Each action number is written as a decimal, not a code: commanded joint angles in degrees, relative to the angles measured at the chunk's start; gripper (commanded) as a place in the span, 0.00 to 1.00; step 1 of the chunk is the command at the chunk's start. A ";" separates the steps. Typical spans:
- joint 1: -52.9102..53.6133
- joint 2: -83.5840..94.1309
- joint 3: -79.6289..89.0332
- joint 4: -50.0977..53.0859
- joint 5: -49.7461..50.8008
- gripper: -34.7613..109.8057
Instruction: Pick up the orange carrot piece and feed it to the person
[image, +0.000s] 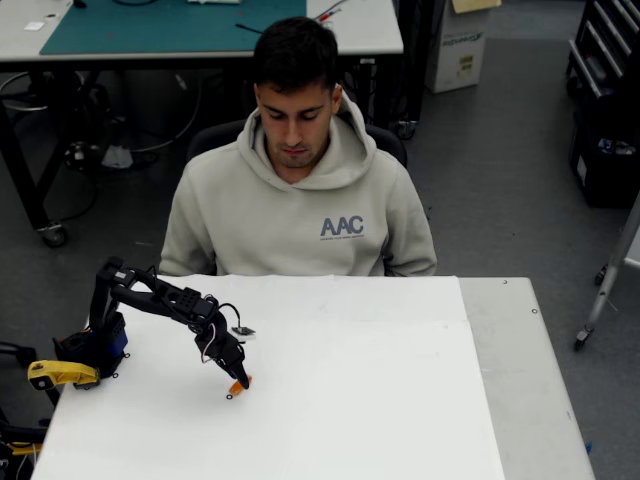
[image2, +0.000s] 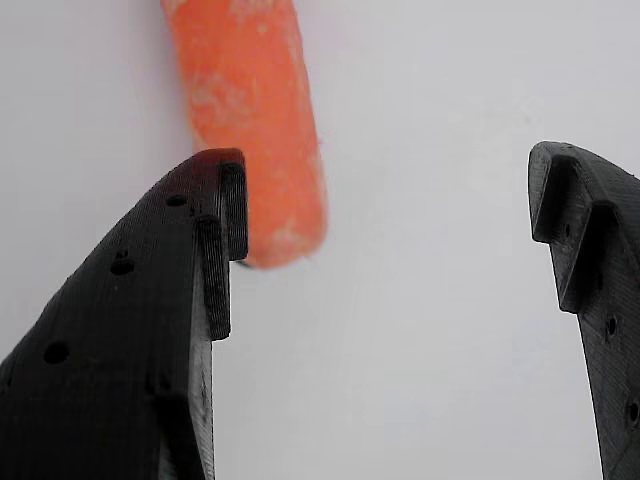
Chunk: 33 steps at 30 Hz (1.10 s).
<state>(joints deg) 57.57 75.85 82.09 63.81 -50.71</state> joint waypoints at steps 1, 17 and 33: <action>0.79 1.32 -3.69 0.00 -0.53 0.40; 0.79 -0.97 -2.99 0.00 -0.53 0.40; 0.97 -5.10 -2.99 0.62 -0.44 0.25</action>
<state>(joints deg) 57.74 69.87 80.77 63.81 -50.80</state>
